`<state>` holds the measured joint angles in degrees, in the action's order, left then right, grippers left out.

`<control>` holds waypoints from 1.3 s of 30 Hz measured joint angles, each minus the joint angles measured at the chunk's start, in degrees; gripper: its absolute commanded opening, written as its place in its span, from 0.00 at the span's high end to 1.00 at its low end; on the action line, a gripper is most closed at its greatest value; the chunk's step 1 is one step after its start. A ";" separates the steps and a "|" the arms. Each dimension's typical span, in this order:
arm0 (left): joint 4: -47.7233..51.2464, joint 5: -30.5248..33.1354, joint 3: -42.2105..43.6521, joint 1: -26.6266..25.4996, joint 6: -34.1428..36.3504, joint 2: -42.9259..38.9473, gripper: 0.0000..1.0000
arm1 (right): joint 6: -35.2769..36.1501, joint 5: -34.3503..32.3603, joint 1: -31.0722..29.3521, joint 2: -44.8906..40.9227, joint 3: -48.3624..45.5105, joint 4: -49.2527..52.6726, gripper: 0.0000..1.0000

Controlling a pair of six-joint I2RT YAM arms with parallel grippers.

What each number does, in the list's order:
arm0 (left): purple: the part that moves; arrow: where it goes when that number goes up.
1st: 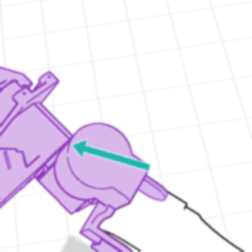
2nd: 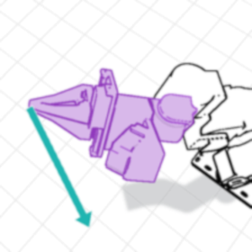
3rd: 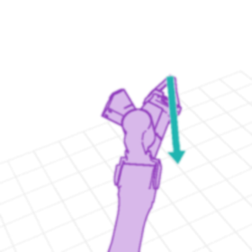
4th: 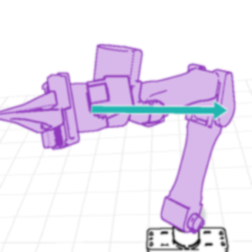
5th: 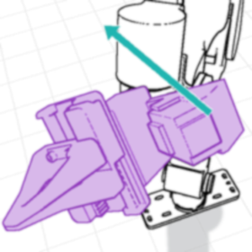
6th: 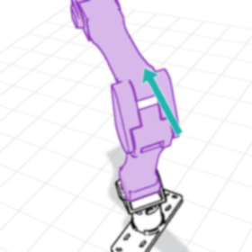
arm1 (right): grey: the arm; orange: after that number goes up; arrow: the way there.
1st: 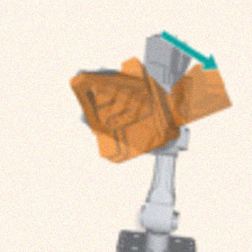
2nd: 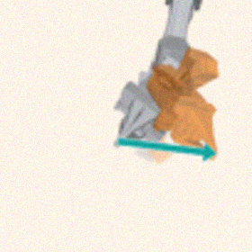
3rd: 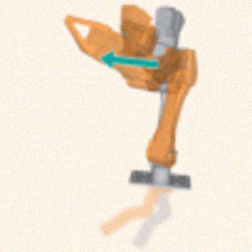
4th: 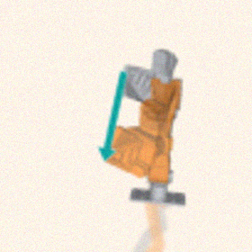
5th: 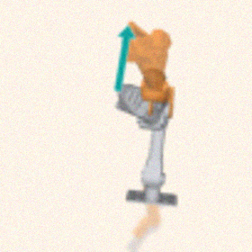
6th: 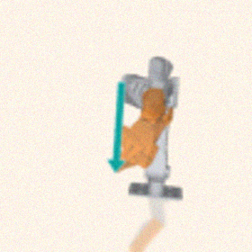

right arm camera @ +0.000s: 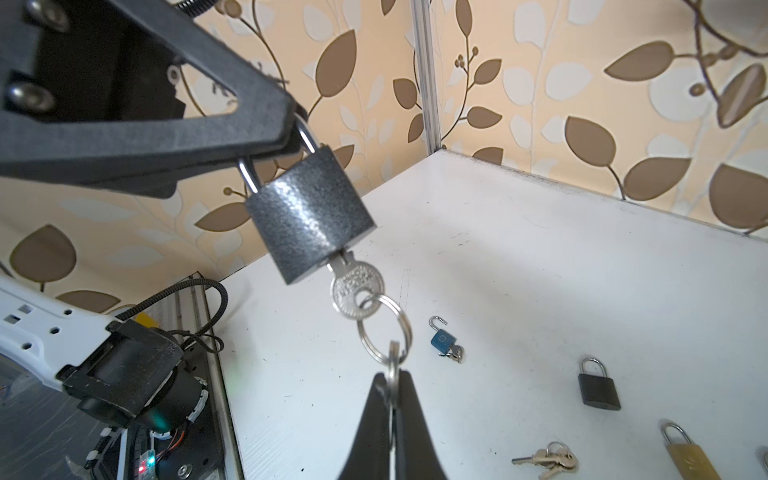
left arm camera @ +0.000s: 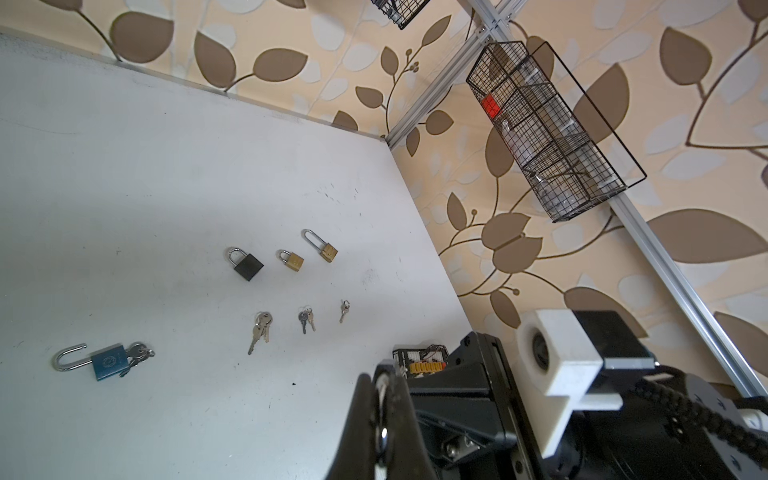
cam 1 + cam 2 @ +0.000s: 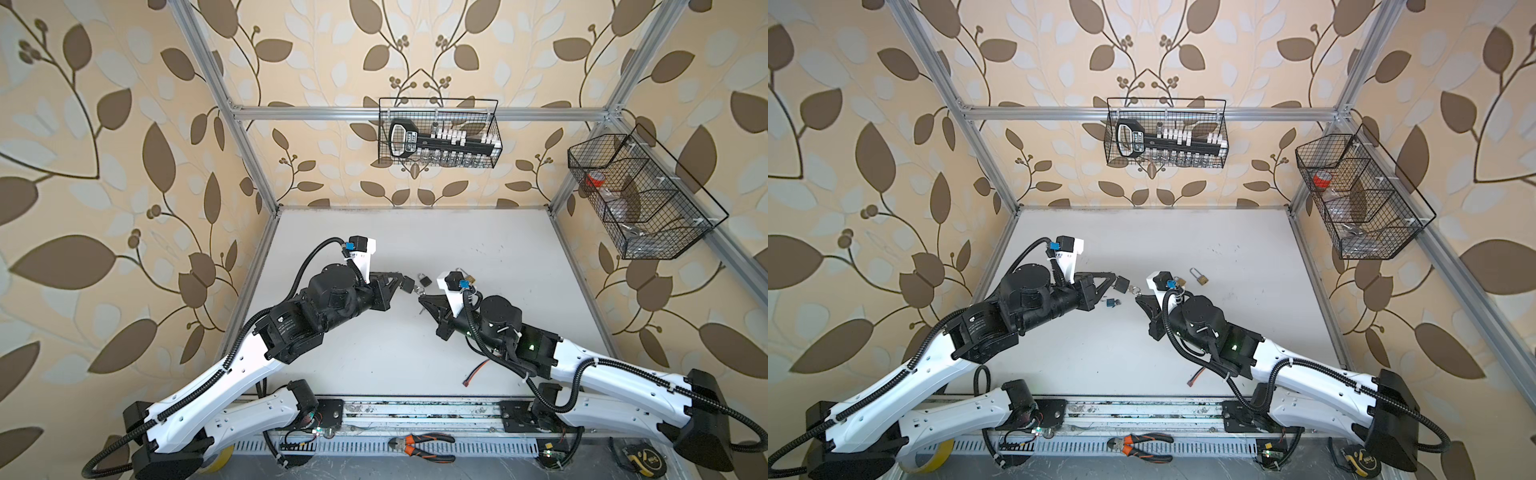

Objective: Lock with the key

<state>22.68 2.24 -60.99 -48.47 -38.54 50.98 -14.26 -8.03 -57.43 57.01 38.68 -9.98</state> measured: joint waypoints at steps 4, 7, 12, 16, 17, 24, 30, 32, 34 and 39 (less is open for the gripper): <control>-0.46 -0.02 0.11 0.04 0.02 -0.42 1.00 | -1.46 -1.31 0.07 0.24 0.63 1.20 1.00; -1.42 0.76 0.55 0.11 0.02 -1.95 1.00 | -2.45 -2.51 0.39 0.66 0.68 3.04 1.00; -4.48 1.40 1.99 0.13 0.02 -5.88 1.00 | -3.54 -3.58 0.61 1.16 0.68 5.29 1.00; -4.79 2.67 2.10 0.13 0.57 -7.02 1.00 | -3.67 -3.74 0.83 1.11 0.68 5.84 1.00; -4.15 3.06 1.90 0.13 0.94 -6.97 1.00 | -3.54 -3.56 1.05 1.11 0.68 5.95 1.00; 7.52 7.93 -4.96 0.13 4.22 -1.44 1.00 | -4.52 11.19 12.35 4.42 1.79 8.44 1.00; 15.37 8.24 -7.82 1.62 5.68 4.44 1.00 | -4.83 18.40 13.99 13.90 5.75 14.75 1.00; 16.15 6.34 -7.19 3.69 5.62 5.55 1.00 | -5.20 19.26 13.99 16.28 6.36 16.02 1.00; 16.04 3.48 -5.35 7.02 5.49 5.62 1.00 | -5.66 20.13 13.99 18.43 6.88 16.94 1.00; 15.17 -4.81 0.90 17.07 4.48 3.91 1.00 | -6.71 21.18 12.90 23.71 8.94 17.94 1.00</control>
<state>37.85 -2.57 -60.10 -31.40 -34.06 54.89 -20.97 13.15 -44.53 80.73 47.62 7.97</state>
